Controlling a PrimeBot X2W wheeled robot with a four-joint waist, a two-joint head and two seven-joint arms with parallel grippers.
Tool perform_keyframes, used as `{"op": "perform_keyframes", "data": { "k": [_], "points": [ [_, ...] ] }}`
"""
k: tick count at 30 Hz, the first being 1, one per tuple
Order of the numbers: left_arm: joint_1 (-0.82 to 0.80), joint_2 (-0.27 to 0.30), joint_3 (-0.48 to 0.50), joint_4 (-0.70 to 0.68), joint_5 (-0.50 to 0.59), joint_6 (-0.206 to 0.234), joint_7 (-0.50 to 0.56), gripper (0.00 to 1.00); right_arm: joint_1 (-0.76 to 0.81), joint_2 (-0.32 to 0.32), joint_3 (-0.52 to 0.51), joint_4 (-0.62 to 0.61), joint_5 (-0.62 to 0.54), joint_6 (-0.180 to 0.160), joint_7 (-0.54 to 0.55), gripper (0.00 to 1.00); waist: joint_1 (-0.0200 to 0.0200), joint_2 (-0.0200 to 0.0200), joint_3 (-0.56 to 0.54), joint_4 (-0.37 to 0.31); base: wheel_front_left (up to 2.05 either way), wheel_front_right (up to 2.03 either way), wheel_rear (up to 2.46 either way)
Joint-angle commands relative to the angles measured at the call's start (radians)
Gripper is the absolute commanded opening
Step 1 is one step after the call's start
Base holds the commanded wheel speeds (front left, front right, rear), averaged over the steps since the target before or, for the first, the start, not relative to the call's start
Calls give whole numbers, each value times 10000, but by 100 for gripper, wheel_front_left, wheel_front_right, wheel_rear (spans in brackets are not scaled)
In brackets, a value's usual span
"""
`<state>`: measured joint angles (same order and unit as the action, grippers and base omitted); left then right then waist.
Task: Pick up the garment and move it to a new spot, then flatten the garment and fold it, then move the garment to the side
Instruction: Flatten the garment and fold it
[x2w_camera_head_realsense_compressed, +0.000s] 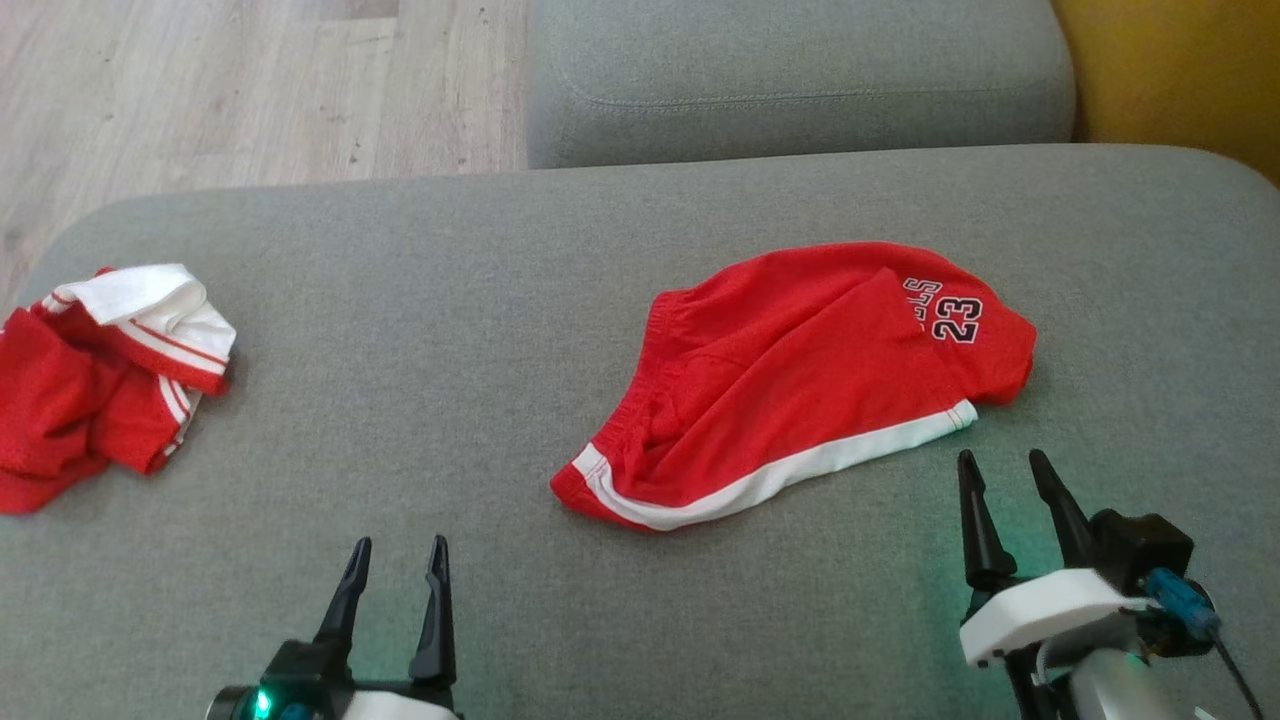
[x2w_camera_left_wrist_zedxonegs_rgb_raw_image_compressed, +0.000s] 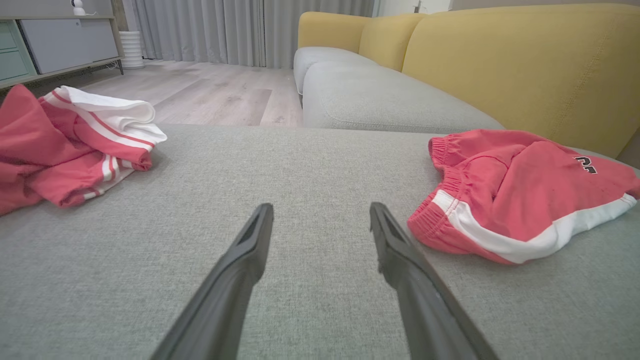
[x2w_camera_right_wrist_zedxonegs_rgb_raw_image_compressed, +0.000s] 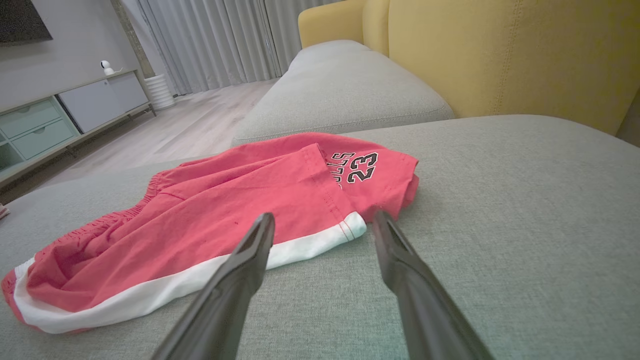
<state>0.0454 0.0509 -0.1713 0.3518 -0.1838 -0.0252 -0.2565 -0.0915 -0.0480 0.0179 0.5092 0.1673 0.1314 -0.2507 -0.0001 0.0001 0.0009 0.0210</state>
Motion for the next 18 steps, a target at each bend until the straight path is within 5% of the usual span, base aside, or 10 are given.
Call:
{"op": "perform_keyframes", "data": {
  "k": [1, 18],
  "points": [
    [-304, -7, 303, -335, 72, 24, -53, 100, -375, -23, 248, -290, 46, -7, -110, 100, 1, -1, 42, -18, 0, 0, 0],
    [-2577, -5, -1352, 1109, -473, -1013, -53, 100, -858, -23, 726, -391, 178, -7, -110, 100, 1, -1, 1265, -857, 0, 0, 0]
  ]
}}
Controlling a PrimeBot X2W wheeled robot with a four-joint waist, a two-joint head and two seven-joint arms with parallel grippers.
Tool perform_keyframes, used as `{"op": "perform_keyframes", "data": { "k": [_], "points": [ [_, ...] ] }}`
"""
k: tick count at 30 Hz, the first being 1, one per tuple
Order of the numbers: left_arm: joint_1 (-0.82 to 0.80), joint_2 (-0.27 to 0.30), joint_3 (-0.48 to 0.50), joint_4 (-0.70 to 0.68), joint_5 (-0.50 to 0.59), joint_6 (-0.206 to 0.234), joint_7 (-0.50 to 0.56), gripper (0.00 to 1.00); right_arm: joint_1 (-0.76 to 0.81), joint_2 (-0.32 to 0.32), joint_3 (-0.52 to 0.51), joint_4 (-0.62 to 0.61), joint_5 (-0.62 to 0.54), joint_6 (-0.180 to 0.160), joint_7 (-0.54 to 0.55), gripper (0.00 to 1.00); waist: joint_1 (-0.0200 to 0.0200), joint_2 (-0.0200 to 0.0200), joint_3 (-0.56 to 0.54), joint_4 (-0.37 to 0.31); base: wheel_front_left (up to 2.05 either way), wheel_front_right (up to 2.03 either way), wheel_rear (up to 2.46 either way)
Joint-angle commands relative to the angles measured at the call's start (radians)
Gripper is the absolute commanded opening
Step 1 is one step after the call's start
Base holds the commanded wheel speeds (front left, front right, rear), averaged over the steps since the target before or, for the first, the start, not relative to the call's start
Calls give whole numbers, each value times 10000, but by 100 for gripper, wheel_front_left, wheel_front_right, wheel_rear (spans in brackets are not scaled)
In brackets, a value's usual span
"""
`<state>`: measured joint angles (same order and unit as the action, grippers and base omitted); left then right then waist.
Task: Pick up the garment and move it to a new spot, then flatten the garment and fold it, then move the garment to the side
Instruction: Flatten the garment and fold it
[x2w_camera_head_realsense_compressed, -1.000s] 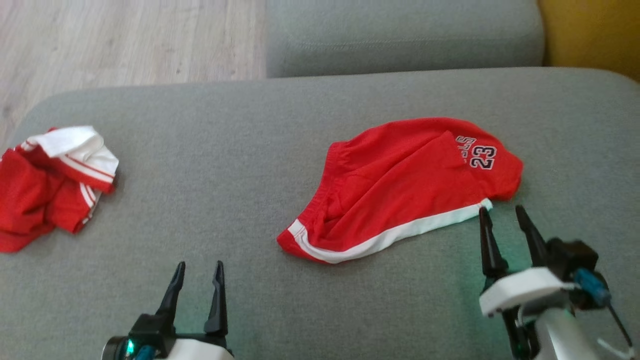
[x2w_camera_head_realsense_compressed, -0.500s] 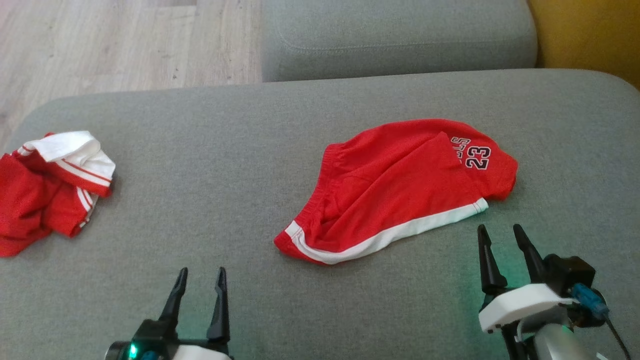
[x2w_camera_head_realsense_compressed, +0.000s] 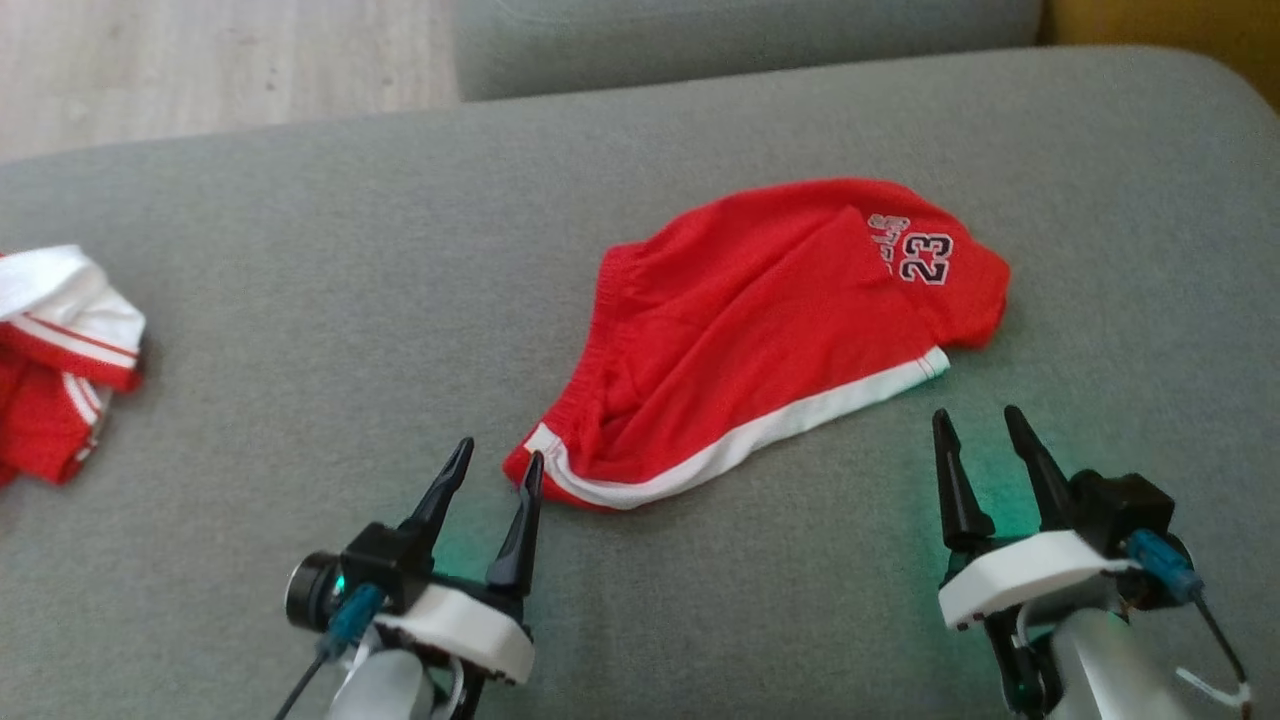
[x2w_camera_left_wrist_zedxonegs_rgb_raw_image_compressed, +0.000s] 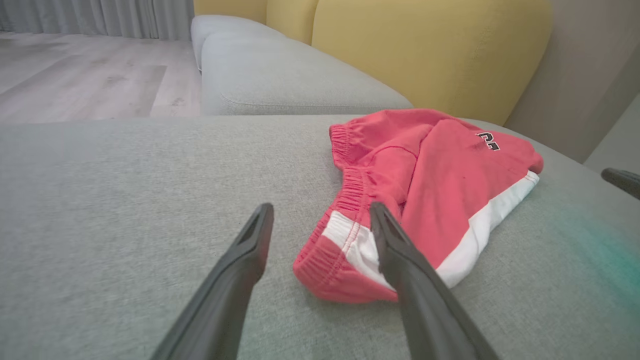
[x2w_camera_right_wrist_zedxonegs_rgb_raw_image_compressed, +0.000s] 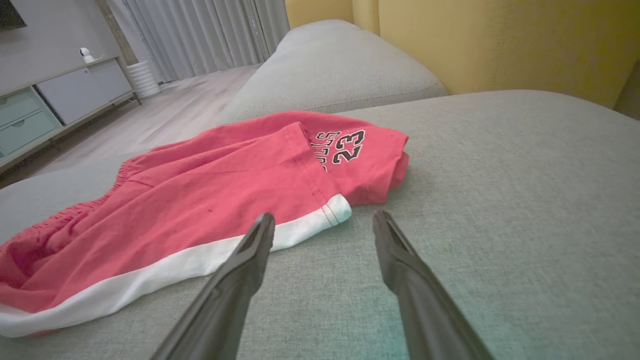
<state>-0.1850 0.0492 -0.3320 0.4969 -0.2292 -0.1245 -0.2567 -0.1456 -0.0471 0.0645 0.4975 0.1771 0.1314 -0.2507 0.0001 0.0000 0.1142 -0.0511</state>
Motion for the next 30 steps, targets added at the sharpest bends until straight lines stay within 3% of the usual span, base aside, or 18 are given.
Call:
{"op": "perform_keyframes", "data": {
  "k": [1, 5, 18, 30],
  "points": [
    [-439, 41, 197, -170, -35, -36, -51, 100, -347, -32, 265, -282, 80, -7, -110, 100, -1, 0, 205, -195, 0, 0, 0],
    [-1064, 327, -516, 455, -495, -55, -51, 100, -405, -32, 298, -302, 101, -7, -110, 100, -1, 0, 428, -362, 0, 0, 0],
    [-2651, 1443, -3687, 2164, -3478, -60, 105, 100, -501, -32, 513, -258, 234, -7, -110, 100, -1, 0, 591, -450, 0, 0, 0],
    [-3404, 2100, -6142, 1864, -5274, -61, 41, 100, -388, -32, 656, -162, 309, -7, -110, 100, -1, 0, 449, -251, 0, 0, 0]
  ]
}}
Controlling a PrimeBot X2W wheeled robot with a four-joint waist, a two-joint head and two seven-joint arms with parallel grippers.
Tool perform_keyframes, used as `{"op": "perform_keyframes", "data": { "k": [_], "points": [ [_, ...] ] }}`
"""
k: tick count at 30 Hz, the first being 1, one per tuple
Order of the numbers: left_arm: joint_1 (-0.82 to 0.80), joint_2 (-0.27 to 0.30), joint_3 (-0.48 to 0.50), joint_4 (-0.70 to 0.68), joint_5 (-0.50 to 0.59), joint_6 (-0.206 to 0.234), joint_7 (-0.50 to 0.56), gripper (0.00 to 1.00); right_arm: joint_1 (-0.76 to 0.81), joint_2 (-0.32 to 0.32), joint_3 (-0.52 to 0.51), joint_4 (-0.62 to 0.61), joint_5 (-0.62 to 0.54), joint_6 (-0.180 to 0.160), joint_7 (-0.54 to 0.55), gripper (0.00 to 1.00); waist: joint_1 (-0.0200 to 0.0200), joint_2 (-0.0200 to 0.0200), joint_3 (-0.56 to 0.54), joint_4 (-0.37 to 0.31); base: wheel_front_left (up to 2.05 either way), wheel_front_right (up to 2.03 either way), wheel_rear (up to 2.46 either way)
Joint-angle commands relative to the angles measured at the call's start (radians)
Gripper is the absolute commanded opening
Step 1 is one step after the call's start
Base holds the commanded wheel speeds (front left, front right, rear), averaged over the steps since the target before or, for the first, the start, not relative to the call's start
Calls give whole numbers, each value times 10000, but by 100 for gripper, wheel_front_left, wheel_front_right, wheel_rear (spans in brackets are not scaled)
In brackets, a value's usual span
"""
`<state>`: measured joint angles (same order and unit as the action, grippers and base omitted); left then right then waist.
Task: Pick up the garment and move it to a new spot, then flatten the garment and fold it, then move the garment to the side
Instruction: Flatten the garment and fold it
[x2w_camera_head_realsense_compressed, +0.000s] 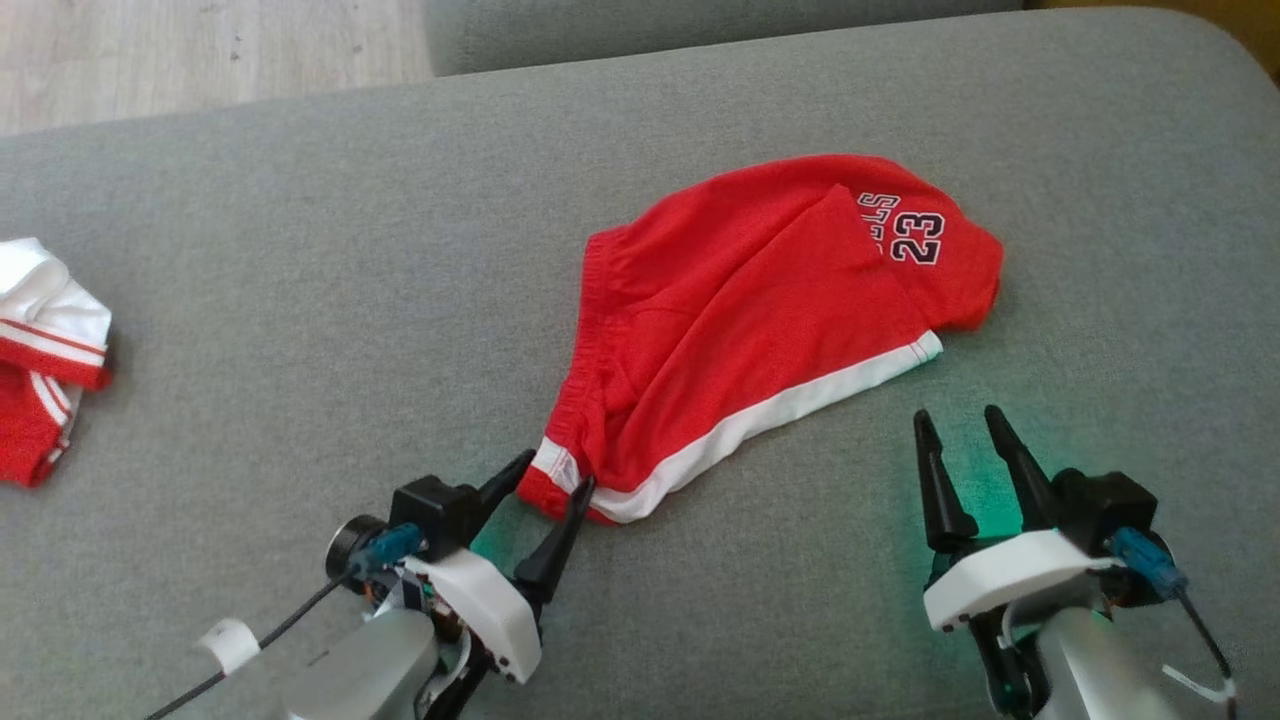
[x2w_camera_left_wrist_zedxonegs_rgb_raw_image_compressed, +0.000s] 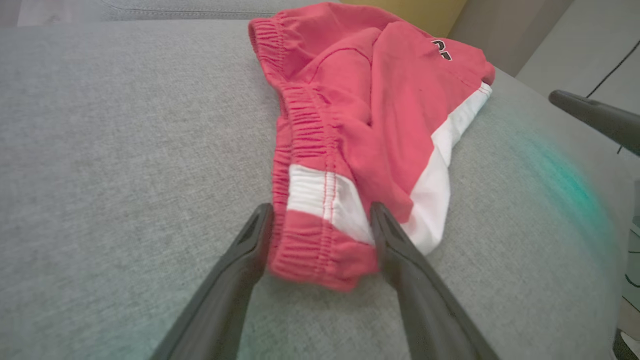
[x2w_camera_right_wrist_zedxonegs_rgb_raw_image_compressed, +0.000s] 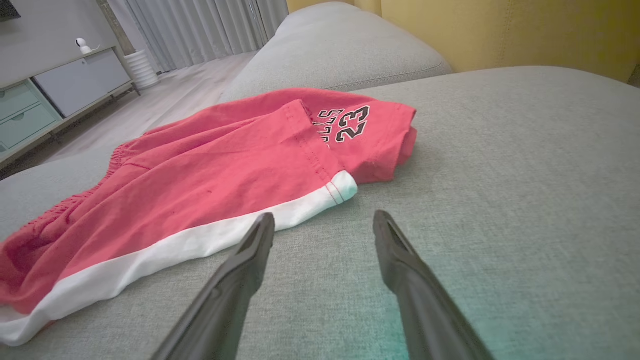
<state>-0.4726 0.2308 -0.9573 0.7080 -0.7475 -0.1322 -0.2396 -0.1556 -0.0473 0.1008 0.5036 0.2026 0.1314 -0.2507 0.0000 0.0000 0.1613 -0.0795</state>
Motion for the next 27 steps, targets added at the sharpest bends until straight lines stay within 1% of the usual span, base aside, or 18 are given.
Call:
{"op": "perform_keyframes", "data": {
  "k": [1, 12, 13, 14, 15, 18, 19, 22, 24, 27],
  "points": [
    [-595, 335, -34, -295, -156, 16, -145, 100, -280, -30, 320, -206, 55, -7, -110, 100, 0, 0, -36, 53, 0, 0, 0],
    [-1256, 743, -1686, -823, -927, 16, -206, 100, -205, -30, 582, -33, 119, -7, -111, 100, 0, 0, -202, 101, 0, 0, 0],
    [-1313, 754, -1786, -805, -1010, 16, -207, 87, -201, -30, 606, -23, 120, -7, -111, 100, 0, 0, -208, 85, 0, 0, 0],
    [-1313, 754, -1786, -805, -1010, 16, -207, 87, -201, -30, 606, -23, 120, -7, -111, 100, 0, 0, -208, 85, 0, 0, 0],
    [-1369, 765, -1863, -782, -1092, 16, -207, 70, -197, -30, 628, -14, 123, -7, -111, 100, 0, 0, -208, 68, 0, 0, 0],
    [-1504, 778, -2062, -724, -1326, 16, -209, 7, -193, -30, 667, 1, 135, -7, -111, 100, 0, 0, -183, 5, 0, 0, 0],
    [-1549, 774, -2095, -716, -1387, 16, -211, 0, -196, -30, 661, 5, 139, -7, -111, 100, 0, 0, -167, -9, 0, 0, 0],
    [-1631, 741, -1798, -721, -1405, 16, -217, 0, -199, -30, 594, 8, 153, -7, -111, 100, 0, 0, -132, -8, 0, 0, 0],
    [-1549, 718, -1348, -786, -1202, 45, -218, 0, -184, -30, 535, 0, 157, -7, -111, 100, 0, 0, -124, 26, 0, 0, 0],
    [-1139, 711, -376, -1108, -763, 278, -219, 0, -158, -30, 438, -18, 183, -7, -111, 100, 0, 0, -127, 119, 0, 0, 0]
  ]
}}
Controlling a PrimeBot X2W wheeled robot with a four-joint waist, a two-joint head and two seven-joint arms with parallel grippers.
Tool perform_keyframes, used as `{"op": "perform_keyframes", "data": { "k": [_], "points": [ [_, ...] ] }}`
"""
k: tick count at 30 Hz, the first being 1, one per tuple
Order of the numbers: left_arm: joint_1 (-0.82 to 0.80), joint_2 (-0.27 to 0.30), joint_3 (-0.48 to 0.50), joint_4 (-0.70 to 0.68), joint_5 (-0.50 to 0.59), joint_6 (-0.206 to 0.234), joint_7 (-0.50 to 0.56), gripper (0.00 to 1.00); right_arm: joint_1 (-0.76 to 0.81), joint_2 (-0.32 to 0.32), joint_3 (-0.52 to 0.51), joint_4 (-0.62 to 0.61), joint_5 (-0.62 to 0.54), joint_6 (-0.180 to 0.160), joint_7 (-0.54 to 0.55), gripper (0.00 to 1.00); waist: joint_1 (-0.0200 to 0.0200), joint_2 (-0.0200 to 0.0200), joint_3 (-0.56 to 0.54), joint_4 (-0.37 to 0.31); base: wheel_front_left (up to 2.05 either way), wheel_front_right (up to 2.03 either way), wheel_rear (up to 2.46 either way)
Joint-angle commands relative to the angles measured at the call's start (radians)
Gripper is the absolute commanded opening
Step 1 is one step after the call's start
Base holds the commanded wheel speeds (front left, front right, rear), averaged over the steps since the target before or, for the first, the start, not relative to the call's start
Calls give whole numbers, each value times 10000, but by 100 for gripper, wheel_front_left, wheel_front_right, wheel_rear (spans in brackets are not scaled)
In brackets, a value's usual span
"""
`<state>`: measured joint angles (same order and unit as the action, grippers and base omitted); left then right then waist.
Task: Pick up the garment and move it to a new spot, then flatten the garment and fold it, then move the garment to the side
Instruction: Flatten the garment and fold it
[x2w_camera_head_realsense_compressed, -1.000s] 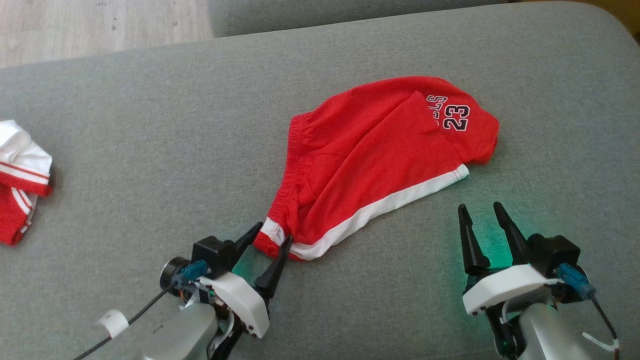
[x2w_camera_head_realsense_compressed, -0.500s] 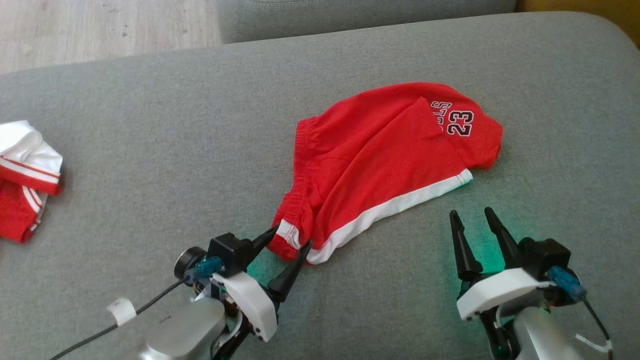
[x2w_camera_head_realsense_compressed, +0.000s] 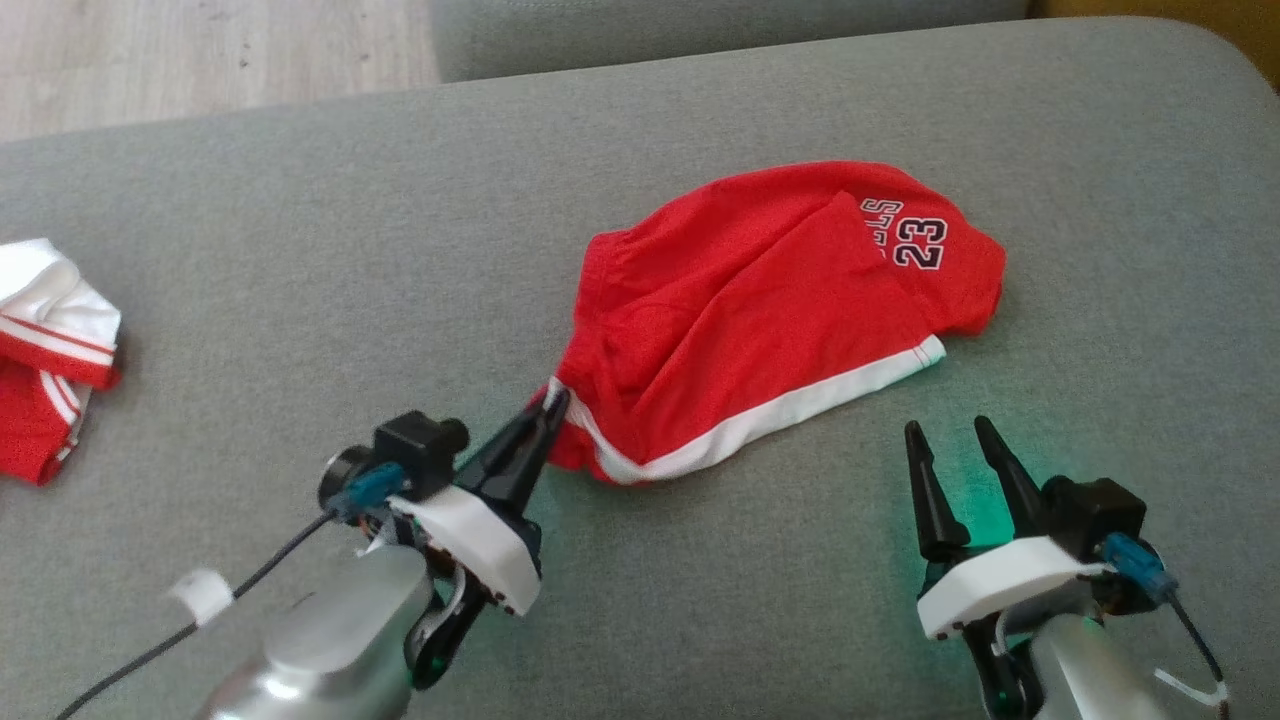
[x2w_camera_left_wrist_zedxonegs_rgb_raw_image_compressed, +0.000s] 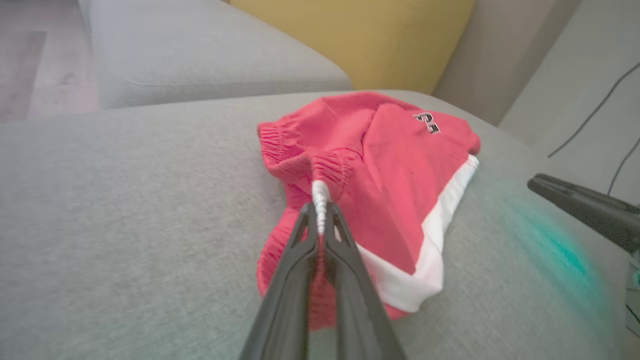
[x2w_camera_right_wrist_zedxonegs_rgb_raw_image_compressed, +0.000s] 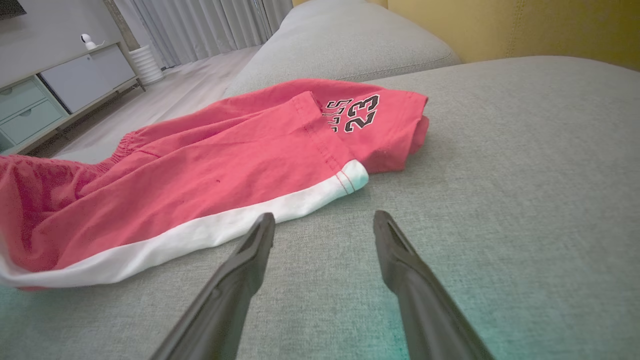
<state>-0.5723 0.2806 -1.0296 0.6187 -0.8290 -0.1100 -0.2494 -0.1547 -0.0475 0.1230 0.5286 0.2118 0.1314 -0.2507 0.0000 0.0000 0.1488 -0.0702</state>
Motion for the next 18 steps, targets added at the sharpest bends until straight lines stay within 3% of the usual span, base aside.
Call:
{"op": "perform_keyframes", "data": {
  "k": [1, 9, 18],
  "points": [
    [60, 225, 722, -370, 225, 132, -122, 0, -165, -28, 192, -274, 111, -7, -111, 100, 0, 0, -11, 67, 0, 0, 0],
    [2159, 53, 4289, -1993, 1838, 627, -123, 0, -162, -28, 126, -368, 264, -7, -111, 100, 0, 0, -108, 417, 0, 0, 0],
    [3759, -1189, 6458, -2391, 3597, 118, -123, 0, -264, -28, 33, -349, 217, -7, -111, 100, 0, 0, -6, 845, 0, 0, 0]
  ]
}}
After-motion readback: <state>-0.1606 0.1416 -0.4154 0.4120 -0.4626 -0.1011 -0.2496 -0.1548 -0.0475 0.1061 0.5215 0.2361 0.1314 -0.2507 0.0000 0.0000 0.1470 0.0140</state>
